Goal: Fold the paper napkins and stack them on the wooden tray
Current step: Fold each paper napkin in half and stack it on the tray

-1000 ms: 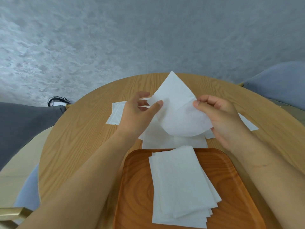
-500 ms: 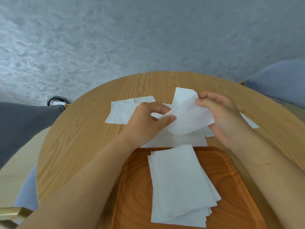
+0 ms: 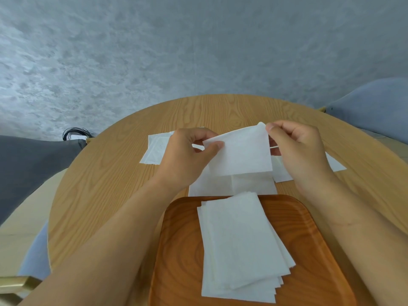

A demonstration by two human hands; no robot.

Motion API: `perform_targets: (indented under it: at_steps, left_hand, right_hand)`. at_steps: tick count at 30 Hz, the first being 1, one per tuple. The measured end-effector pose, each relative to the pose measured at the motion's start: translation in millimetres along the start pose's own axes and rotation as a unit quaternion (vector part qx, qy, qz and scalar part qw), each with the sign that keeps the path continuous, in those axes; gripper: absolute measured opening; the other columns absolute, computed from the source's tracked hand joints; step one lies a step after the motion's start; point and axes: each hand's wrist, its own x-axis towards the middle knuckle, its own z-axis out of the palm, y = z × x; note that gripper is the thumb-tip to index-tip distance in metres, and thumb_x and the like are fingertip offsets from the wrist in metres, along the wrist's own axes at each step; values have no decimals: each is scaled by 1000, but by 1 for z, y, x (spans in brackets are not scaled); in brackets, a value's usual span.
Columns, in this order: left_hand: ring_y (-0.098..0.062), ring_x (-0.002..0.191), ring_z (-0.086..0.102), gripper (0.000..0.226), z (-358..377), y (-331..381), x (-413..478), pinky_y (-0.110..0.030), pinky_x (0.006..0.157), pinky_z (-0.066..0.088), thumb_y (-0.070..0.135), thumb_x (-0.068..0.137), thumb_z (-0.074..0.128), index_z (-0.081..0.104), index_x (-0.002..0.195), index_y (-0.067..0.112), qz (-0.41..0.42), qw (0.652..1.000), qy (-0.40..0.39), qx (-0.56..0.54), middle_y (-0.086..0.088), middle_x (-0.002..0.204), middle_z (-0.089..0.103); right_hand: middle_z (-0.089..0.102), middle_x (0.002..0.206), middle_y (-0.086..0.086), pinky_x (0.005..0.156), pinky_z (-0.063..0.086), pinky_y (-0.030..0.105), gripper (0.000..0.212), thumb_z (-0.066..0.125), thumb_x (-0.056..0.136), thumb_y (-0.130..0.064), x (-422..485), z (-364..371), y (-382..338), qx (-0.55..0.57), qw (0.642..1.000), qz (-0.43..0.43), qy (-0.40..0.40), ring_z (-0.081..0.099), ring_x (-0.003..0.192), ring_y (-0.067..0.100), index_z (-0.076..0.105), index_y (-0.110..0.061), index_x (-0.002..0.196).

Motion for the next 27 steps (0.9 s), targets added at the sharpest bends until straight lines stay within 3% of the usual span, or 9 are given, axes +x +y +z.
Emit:
perform_targets:
  at_steps: [3, 6, 8, 14, 17, 20, 23, 27]
  left_hand:
    - [-9, 90, 72, 11, 0, 0, 0, -34, 76, 63, 17, 96, 72, 81, 90, 18, 1, 1000, -1, 5, 10, 91, 78]
    - [-9, 92, 71, 10, 1, 0, 0, -30, 75, 63, 19, 97, 73, 82, 92, 19, 0, 1000, -10, 14, 13, 93, 78]
    - [-7, 92, 71, 10, 2, 0, -1, -26, 74, 62, 20, 97, 73, 82, 92, 21, 1, 1000, -16, 18, 14, 93, 78]
    - [-8, 90, 72, 10, 1, 2, -1, -30, 75, 63, 18, 96, 73, 81, 91, 17, 1, 1000, -12, 10, 10, 92, 78]
    - [-10, 90, 72, 10, 0, 3, 0, -35, 76, 64, 17, 96, 73, 80, 89, 17, 2, 1000, -10, 2, 8, 91, 78]
    - [-10, 88, 73, 10, 0, 3, -1, -32, 77, 63, 15, 96, 73, 80, 90, 13, 5, 1000, -11, -5, 6, 90, 79]
    - [-10, 87, 74, 10, -2, 5, -2, -26, 77, 61, 15, 97, 72, 79, 92, 11, 3, 1000, -7, -17, 4, 91, 79]
    - [-24, 85, 76, 15, -5, 7, -2, -35, 77, 62, 15, 99, 70, 77, 92, 3, -11, 999, 7, -52, -10, 88, 79]
  right_hand:
    - [79, 78, -1, 65, 61, 21, 26, 63, 101, -27, 0, -1, -2, 17, 1000, 13, 11, 74, 71, 9, 78, -19, 81]
    - [76, 86, 18, 74, 64, 41, 19, 73, 94, -32, -1, 0, -1, 19, 1000, 11, 8, 73, 84, 31, 78, -16, 86]
    - [76, 87, 21, 80, 62, 47, 11, 75, 93, -26, 0, -1, 0, 13, 1000, 4, 4, 72, 88, 37, 78, -17, 86]
    - [77, 73, -2, 68, 62, 22, 26, 62, 99, -18, 4, -5, 5, 4, 999, 36, 38, 72, 67, 8, 76, -19, 77]
    - [80, 90, -6, 77, 61, 23, 10, 67, 98, -23, 6, -7, 3, 33, 999, 22, 30, 74, 88, 5, 76, -24, 96]
    - [78, 110, -9, 88, 55, 17, 16, 74, 94, -21, 5, -9, 2, -7, 998, -29, -51, 71, 106, 6, 77, -26, 109]
    - [80, 93, 3, 80, 57, 29, 7, 73, 96, -17, 2, -6, 2, -31, 996, -29, -81, 74, 88, 16, 79, -15, 94]
    - [76, 77, -3, 73, 54, 19, 15, 68, 99, -18, 3, -6, 4, -26, 999, -26, -39, 68, 73, 8, 77, -13, 89]
